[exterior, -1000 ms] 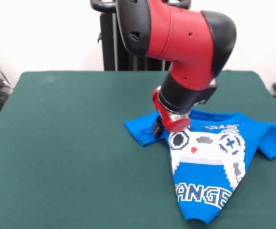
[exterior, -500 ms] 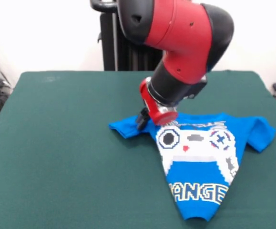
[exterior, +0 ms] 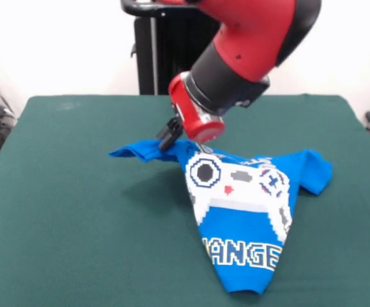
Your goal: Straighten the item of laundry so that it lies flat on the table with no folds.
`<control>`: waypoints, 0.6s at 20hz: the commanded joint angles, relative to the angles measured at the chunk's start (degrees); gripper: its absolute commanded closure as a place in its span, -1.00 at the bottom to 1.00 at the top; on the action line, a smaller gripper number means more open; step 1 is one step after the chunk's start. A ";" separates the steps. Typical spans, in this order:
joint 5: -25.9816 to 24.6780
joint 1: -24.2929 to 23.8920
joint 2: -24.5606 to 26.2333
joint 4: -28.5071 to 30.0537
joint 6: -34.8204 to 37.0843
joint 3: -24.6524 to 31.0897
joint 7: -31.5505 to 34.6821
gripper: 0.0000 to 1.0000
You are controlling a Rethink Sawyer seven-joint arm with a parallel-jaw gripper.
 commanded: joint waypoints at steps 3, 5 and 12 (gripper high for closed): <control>-3.58 1.15 -0.02 -1.14 3.56 -1.37 -3.89 1.00; -3.99 0.78 1.32 -0.99 1.52 -1.26 -2.75 1.00; -9.36 -0.06 7.05 0.50 -6.00 -2.52 -1.00 1.00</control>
